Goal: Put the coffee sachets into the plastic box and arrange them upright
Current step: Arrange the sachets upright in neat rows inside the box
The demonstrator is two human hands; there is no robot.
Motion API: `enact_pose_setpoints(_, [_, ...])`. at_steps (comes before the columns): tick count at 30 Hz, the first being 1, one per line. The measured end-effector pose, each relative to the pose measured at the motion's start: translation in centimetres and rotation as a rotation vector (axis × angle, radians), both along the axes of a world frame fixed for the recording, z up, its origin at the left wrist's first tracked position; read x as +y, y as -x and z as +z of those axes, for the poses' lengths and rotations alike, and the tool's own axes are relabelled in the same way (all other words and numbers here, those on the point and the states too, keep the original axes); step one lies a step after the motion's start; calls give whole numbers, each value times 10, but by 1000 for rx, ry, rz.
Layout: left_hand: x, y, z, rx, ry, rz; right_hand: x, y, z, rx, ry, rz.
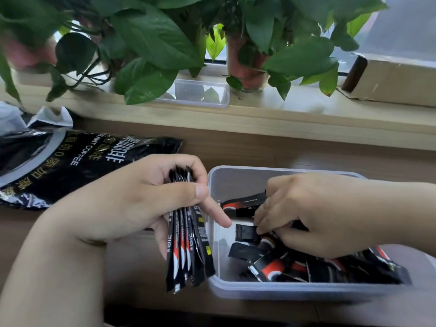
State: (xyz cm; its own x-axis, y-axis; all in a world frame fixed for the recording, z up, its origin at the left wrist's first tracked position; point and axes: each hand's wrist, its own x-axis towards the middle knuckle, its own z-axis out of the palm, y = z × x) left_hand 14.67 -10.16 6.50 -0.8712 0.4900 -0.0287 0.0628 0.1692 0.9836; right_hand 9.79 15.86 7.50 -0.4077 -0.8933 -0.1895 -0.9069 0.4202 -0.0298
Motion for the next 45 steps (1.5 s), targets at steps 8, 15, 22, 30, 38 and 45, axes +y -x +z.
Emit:
enact_pose_setpoints(8, [3,-3,3,-38,-16,38,-17,-1,2,-2,105,-161])
enact_pose_setpoints(15, [7,-3,7,-113,-32,91,-24,-16,-9,80,-26,-108])
enact_pose_setpoints(22, [10,-5,8,-35,53,185,-10,-12,-9,54,-1,-141])
enact_pose_setpoints(30, [11,-6,6,-4,87,223,-6,-14,1,-21,139,-214])
enact_pose_setpoints(38, [13,-9,14,-108,19,155,-18,-13,-6,82,13,-146])
enact_pose_setpoints(45, [9,-11,21,28,-191,525,-12,-25,13,122,443,-341])
